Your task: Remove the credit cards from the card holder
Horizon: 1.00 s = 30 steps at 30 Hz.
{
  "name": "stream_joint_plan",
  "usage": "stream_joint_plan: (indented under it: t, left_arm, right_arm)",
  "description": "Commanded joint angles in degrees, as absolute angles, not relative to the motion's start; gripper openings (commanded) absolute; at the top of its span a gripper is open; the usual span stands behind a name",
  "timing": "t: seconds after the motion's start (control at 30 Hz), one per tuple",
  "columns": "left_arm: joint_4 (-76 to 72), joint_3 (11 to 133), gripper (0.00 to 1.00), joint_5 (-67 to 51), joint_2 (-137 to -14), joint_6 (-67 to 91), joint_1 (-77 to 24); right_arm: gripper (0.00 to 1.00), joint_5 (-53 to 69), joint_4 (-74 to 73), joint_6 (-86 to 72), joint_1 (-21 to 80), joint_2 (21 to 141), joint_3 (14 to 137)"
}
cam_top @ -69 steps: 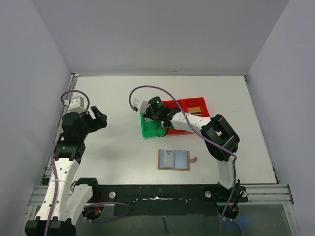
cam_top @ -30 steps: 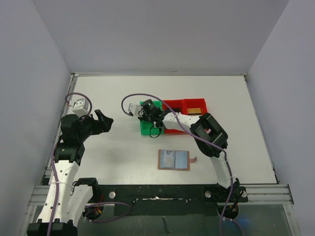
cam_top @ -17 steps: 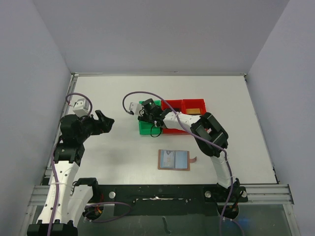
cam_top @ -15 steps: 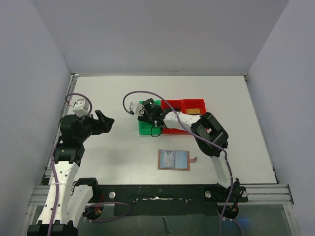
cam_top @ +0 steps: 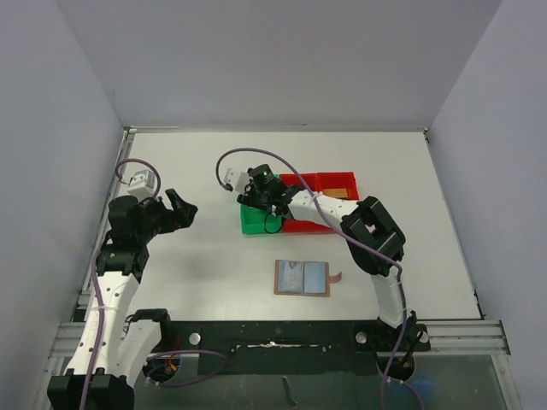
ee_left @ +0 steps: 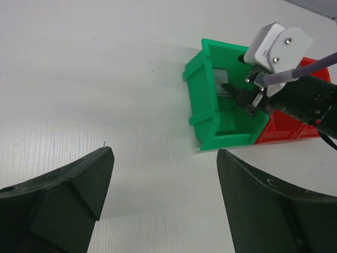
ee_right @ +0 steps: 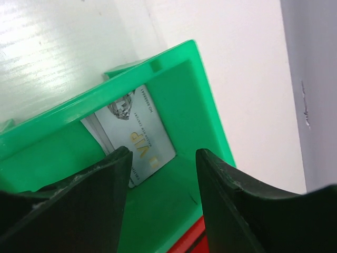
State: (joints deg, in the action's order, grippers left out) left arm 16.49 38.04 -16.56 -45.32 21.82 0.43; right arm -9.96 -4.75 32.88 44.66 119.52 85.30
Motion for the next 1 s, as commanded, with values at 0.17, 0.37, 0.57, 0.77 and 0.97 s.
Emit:
stream_joint_plan:
  t: [0.17,0.37,0.57,0.77,0.97]
  left_arm:
    - [12.16,40.23,0.78,-15.06,-42.60,24.74,0.80]
    - [12.00,39.09,0.79,-14.53,-37.15,25.98,0.88]
    - [11.41,38.62,0.79,-17.63,-34.79,26.24,0.83]
    - [11.91,39.88,0.79,-12.90,-32.28,30.30,0.88]
    - [16.68,43.53,0.79,-13.72,-36.41,31.59,0.88]
  right_arm:
    - [0.52,-8.51,0.66,24.15,44.46,105.95,80.79]
    - [0.51,-7.85,1.10,13.53,45.25,94.05,71.15]
    - [0.59,-5.92,3.91,-4.64,45.69,79.29,56.37]
    - [0.71,-6.03,5.58,-24.50,45.59,65.64,43.56]
    - [0.81,-5.84,-1.36,-38.44,45.16,57.60,36.47]
